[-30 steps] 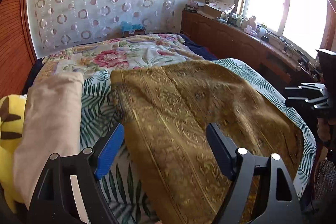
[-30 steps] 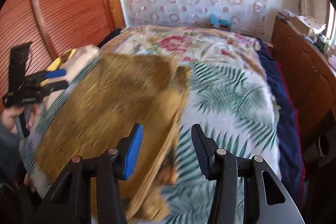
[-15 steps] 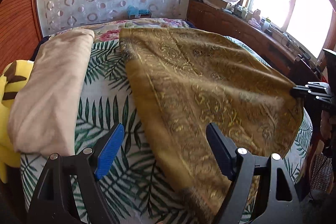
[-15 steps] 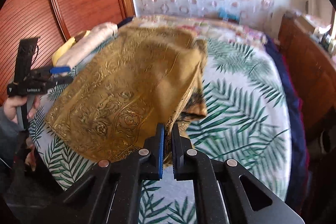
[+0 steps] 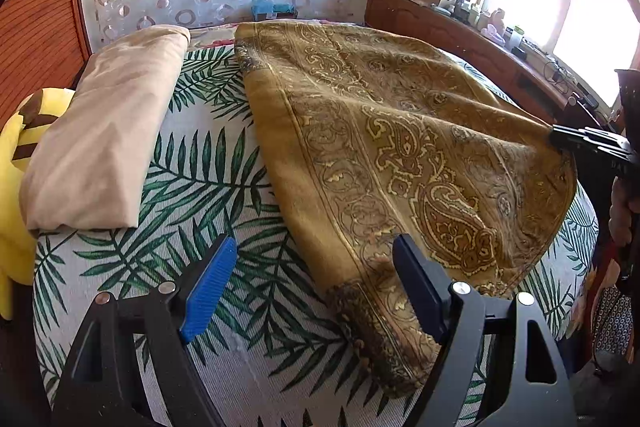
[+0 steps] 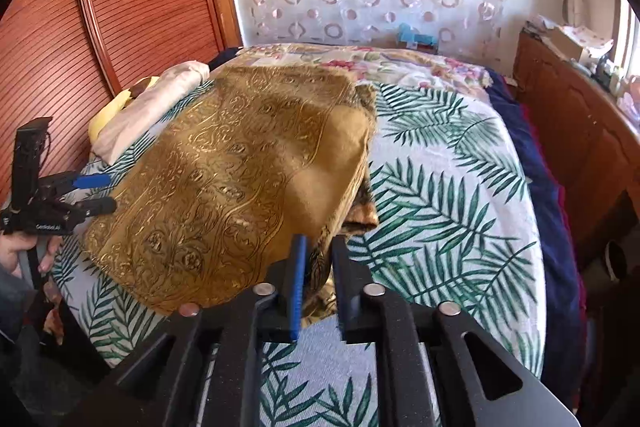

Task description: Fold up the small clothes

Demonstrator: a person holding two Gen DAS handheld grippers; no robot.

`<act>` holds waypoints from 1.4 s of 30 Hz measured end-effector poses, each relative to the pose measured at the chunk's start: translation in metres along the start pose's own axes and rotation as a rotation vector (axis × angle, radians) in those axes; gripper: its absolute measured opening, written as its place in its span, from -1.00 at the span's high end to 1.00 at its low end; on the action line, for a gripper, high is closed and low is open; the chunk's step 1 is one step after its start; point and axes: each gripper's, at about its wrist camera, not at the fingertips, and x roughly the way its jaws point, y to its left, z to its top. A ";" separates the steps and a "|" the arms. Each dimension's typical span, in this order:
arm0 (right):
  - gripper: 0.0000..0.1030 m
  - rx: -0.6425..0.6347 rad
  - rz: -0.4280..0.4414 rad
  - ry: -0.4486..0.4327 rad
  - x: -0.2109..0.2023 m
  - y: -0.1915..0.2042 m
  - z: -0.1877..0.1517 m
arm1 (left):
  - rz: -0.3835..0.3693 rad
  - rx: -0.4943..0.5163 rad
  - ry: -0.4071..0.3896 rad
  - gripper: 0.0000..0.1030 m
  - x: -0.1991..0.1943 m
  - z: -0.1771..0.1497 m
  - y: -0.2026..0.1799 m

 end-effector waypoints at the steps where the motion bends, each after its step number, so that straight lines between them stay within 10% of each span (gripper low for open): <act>1: 0.66 -0.009 -0.005 -0.003 0.002 0.001 0.000 | 0.001 -0.001 0.001 -0.57 0.000 -0.001 0.000; 6: -0.02 -0.032 -0.017 -0.009 0.007 0.007 0.001 | -0.003 -0.005 0.014 -0.57 -0.002 -0.006 -0.002; 18: -0.49 -0.065 0.061 -0.059 0.011 0.026 0.012 | -0.084 -0.003 0.026 -0.07 -0.016 -0.026 -0.014; 26: -0.52 -0.099 0.100 -0.024 0.034 0.040 0.006 | -0.136 0.011 0.037 0.86 -0.018 -0.020 -0.017; 42: -0.65 -0.110 0.194 -0.035 0.038 0.046 0.003 | -0.207 0.069 -0.211 0.89 -0.039 0.102 -0.044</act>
